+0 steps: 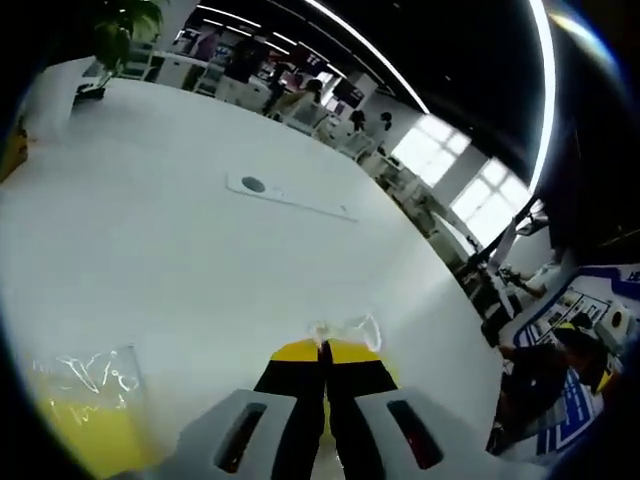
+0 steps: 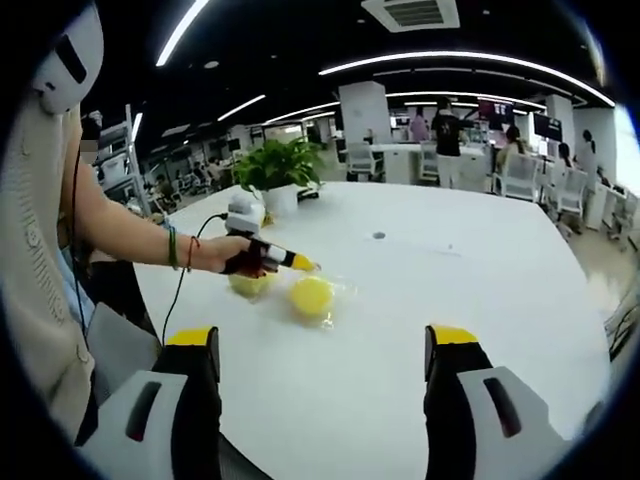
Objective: Compare the silicone blocks by pressing each to a similar depth, holding the contact briefly, and releasing to observe deformation and rebound differences across the visible hardness samples.
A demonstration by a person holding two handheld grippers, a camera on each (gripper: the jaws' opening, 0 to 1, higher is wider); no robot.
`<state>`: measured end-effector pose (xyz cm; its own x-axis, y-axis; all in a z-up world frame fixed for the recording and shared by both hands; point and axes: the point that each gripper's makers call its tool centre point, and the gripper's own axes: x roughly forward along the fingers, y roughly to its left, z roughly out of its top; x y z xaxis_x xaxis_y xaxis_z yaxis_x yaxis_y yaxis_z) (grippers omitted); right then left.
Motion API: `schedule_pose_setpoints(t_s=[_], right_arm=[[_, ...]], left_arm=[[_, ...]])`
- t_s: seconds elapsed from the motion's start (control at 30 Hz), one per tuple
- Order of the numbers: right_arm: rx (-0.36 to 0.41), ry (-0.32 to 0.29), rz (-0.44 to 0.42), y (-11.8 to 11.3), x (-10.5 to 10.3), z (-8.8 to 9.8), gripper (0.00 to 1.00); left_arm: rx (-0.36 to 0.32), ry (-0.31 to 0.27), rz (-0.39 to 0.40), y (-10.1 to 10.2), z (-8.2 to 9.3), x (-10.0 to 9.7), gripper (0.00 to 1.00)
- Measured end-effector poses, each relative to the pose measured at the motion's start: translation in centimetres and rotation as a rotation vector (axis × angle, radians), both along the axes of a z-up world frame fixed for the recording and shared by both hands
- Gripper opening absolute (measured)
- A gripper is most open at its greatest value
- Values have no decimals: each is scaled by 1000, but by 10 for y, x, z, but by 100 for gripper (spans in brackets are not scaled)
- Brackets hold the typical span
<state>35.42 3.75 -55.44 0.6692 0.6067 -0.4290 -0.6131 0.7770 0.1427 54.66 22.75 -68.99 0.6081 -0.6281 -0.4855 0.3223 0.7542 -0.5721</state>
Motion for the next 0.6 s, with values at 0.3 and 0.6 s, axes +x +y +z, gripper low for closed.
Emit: schedule_pose_setpoints(t_s=[0.3, 0.6], right_arm=[[-2, 7, -9, -3, 5, -2, 76], [-3, 12, -6, -2, 7, -4, 75]], left_arm=[[51, 5, -15, 5, -16, 8, 0], [86, 23, -1, 13, -31, 10, 0]])
